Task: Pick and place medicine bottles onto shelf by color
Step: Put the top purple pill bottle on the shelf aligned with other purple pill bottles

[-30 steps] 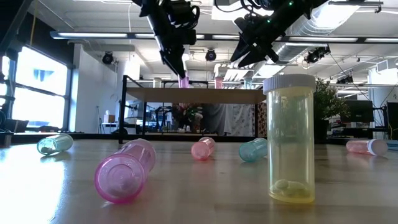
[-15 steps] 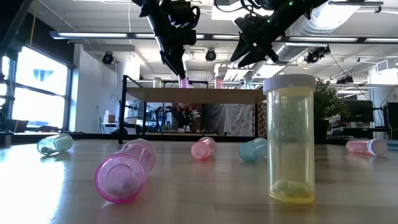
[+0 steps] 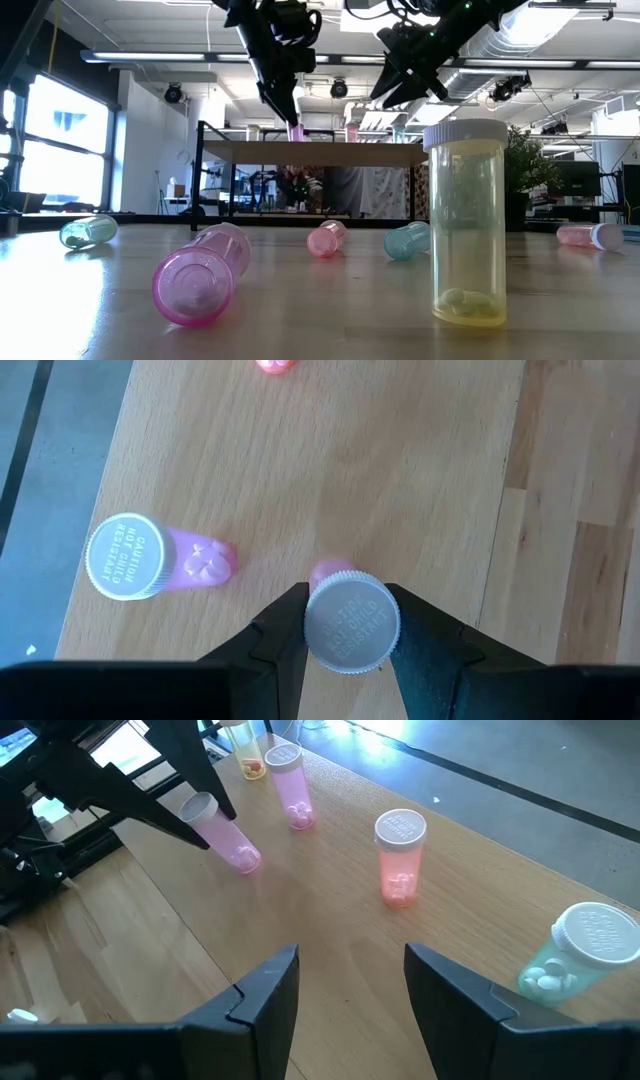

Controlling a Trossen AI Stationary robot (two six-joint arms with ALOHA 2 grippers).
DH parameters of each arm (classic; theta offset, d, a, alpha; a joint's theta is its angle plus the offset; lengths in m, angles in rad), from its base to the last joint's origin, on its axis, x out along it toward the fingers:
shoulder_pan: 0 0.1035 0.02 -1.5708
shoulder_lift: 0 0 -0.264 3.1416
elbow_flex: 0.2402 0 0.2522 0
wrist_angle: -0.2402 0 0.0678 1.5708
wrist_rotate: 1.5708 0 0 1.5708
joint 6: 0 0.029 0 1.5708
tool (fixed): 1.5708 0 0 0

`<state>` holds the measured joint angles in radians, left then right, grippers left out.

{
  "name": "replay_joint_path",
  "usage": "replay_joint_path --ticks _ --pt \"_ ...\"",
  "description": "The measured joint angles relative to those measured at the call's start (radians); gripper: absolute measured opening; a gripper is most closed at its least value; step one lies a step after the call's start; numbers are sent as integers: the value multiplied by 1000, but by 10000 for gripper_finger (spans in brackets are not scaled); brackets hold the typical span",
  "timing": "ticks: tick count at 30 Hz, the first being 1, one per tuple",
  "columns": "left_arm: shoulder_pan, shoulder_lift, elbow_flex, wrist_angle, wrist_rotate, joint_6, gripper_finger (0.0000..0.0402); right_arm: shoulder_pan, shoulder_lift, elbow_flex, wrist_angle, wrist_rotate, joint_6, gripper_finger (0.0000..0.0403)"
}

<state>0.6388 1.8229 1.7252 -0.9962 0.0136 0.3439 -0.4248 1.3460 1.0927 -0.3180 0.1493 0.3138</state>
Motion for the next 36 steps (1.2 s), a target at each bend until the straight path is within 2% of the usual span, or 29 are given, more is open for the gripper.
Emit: replay_joint_path --ticks 11,17,23,31,36 --pt "0 0 0 -1 -1 0 114 0 0 0 0 0 0 174" --pt "0 0 0 -3 -62 -2 114 0 0 0 0 1 0 174" --pt "0 1 0 -6 -51 11 114 0 0 0 0 1 0 174" --pt "-5 3 -2 -9 -46 19 140 0 0 0 0 1 0 174" --pt "-4 3 -2 -7 -58 27 124 0 0 0 0 2 0 174"
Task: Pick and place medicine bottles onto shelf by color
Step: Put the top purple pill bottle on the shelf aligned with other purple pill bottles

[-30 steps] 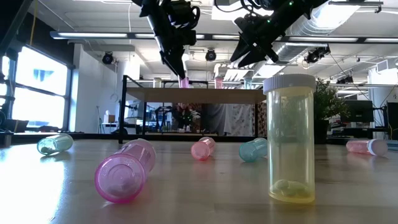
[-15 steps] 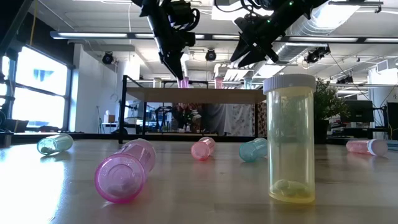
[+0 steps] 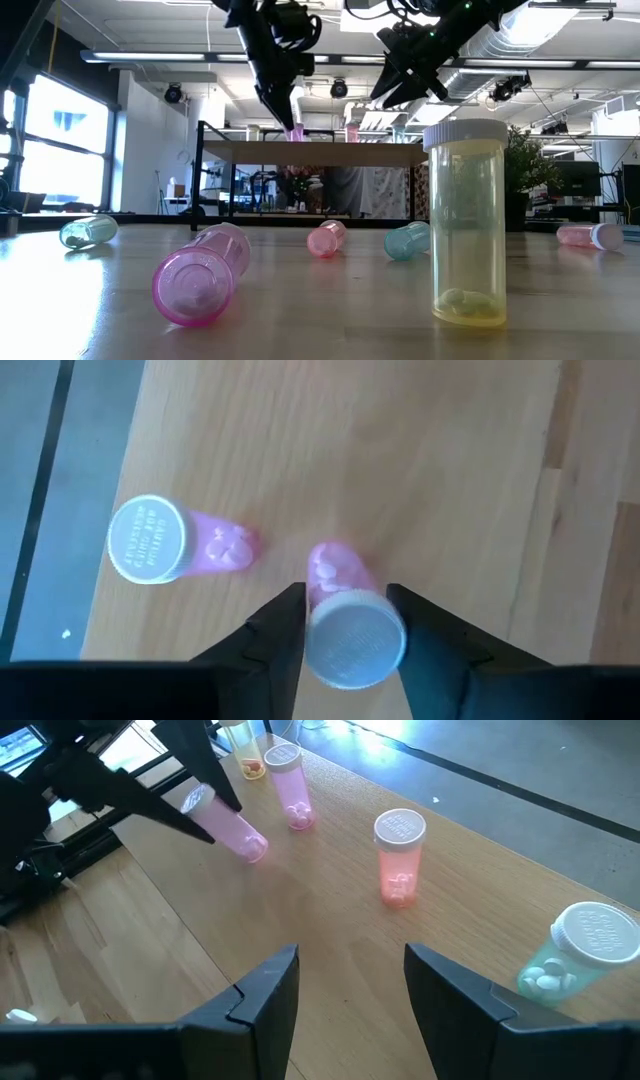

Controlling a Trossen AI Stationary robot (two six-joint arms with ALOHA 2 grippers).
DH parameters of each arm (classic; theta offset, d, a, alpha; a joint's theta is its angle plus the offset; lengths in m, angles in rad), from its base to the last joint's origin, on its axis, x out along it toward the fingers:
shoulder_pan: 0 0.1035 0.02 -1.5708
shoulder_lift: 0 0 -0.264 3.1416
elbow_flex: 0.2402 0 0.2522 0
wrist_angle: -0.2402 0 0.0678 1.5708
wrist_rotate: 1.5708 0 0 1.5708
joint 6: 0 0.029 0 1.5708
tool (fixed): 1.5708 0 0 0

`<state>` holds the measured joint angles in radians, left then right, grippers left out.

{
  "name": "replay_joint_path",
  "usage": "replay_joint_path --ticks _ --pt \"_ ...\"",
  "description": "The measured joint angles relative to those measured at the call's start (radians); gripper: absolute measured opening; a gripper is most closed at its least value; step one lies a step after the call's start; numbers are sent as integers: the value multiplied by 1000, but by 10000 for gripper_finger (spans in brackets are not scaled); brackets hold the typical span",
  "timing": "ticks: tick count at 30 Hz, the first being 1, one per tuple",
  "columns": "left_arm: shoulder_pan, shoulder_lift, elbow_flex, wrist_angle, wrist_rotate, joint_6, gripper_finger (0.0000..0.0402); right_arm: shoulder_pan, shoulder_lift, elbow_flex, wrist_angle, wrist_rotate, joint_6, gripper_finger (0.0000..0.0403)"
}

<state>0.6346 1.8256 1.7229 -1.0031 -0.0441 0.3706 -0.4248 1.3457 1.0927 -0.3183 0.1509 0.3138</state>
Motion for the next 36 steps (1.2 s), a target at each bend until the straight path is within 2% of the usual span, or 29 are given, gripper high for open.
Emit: replay_joint_path --ticks 6,10,14,21,25,36 --pt "0 0 0 0 -1 0 92 0 0 0 0 0 0 174" --pt "-1 0 1 -8 -1 4 102 0 0 0 0 0 0 174" --pt "0 -1 46 -89 -3 45 113 0 0 0 0 0 0 174" --pt "-5 -3 129 -133 -1 80 98 0 0 0 0 0 0 174" --pt "-9 -1 129 -150 41 105 99 0 0 0 -4 0 0 174" --pt "-16 44 129 -173 32 115 101 0 0 0 -19 0 0 174"
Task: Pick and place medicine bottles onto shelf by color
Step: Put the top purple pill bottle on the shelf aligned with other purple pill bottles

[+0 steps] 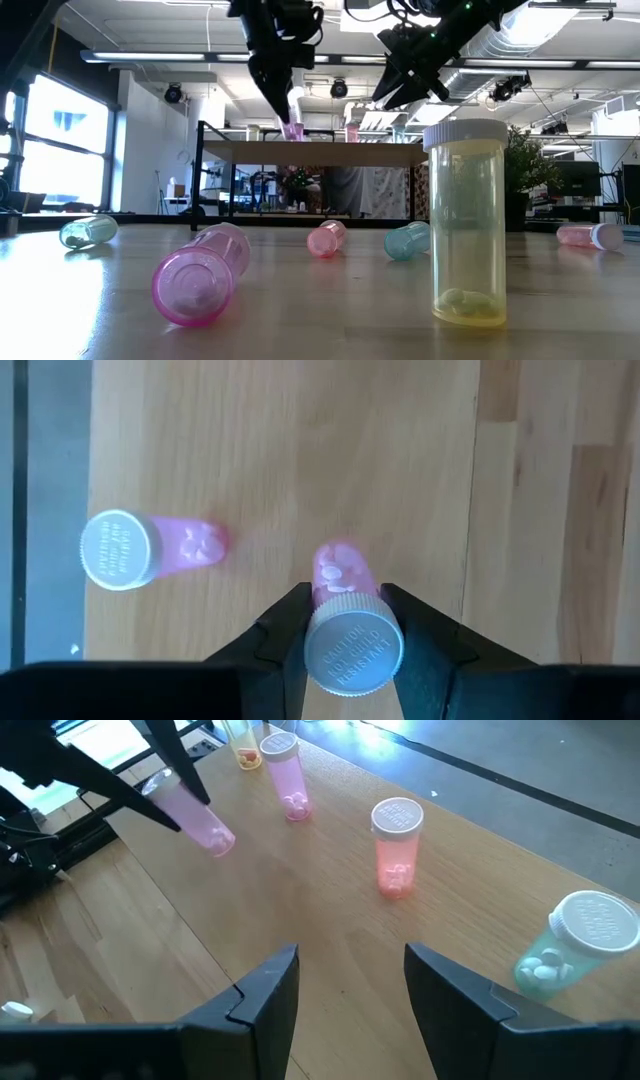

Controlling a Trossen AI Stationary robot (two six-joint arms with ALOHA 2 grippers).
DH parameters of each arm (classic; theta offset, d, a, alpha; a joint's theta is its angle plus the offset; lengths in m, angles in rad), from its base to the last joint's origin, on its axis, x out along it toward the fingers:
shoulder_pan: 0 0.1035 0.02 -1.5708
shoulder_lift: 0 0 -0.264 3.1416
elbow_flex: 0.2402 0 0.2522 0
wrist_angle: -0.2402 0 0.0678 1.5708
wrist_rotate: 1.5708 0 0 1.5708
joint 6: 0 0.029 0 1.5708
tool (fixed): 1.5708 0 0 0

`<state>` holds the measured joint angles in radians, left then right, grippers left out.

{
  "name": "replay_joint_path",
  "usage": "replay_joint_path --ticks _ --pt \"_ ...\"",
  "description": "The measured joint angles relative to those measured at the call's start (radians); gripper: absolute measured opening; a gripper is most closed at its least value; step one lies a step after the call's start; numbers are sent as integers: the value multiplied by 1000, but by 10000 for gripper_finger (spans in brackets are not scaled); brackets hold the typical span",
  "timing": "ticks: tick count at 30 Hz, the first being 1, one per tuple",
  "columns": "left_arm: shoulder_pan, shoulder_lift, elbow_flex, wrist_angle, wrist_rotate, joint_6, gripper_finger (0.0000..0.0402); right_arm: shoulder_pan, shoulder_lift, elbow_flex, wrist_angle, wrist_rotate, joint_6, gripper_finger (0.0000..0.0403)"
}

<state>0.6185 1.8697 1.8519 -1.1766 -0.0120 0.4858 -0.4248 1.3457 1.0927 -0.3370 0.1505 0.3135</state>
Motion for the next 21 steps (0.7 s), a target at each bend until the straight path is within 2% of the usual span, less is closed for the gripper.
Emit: replay_joint_path --ticks 21 --pt "-4 28 0 8 -7 31 103 0 0 0 -12 0 0 174"
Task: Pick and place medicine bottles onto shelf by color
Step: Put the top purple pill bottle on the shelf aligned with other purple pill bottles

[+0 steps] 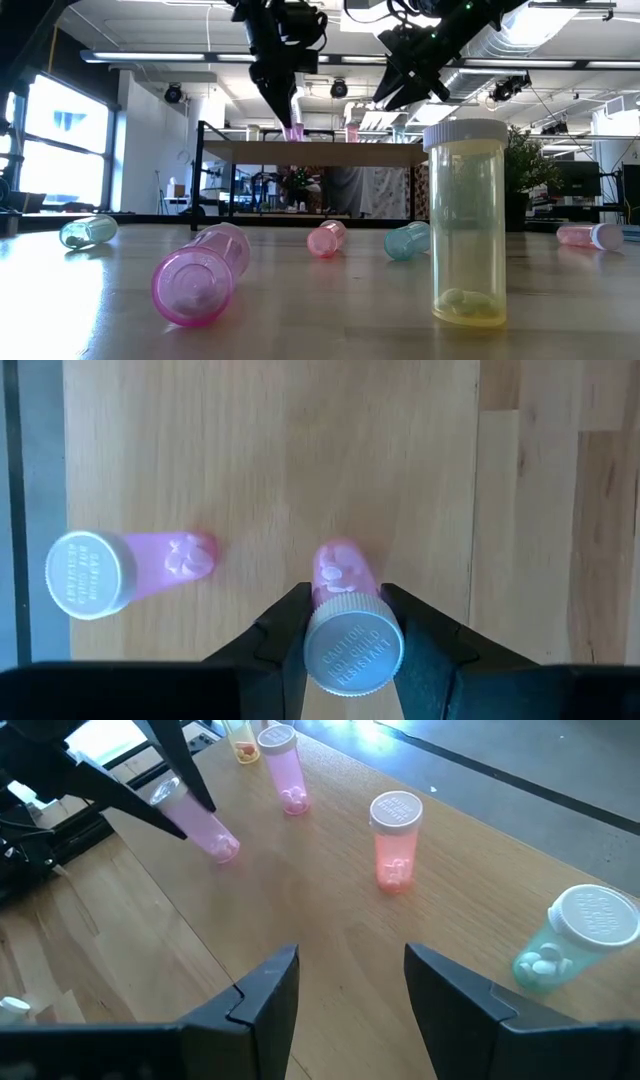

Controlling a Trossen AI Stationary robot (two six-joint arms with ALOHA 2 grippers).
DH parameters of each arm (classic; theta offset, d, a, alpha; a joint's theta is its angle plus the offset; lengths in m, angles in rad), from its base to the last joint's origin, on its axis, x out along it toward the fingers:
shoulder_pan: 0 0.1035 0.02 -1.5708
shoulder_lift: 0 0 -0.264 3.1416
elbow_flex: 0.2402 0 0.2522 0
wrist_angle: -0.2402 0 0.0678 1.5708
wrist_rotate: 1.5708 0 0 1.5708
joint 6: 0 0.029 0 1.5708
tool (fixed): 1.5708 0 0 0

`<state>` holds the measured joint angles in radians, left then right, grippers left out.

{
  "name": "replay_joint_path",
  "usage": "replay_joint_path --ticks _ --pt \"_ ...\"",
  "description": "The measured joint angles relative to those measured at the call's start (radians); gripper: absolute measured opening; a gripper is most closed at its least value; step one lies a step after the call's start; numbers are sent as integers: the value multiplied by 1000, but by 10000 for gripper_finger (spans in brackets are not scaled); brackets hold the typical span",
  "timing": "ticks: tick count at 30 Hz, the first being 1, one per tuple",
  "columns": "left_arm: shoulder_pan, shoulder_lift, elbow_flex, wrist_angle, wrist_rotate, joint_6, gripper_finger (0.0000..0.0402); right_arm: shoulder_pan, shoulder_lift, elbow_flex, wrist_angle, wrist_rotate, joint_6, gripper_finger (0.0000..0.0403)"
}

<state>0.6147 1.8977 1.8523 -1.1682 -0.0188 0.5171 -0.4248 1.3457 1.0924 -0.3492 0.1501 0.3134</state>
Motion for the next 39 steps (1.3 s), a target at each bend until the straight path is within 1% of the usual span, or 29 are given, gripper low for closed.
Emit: replay_joint_path --ticks 8,20,32,39 --pt "0 1 0 1 0 0 105 0 0 0 -4 0 0 174" --pt "-1 5 -1 4 -1 2 145 0 0 0 -6 0 0 174" --pt "-1 4 -1 5 -25 -5 147 0 0 0 -6 0 0 174" --pt "0 4 -1 7 -57 -8 147 0 0 0 -6 -2 0 174"
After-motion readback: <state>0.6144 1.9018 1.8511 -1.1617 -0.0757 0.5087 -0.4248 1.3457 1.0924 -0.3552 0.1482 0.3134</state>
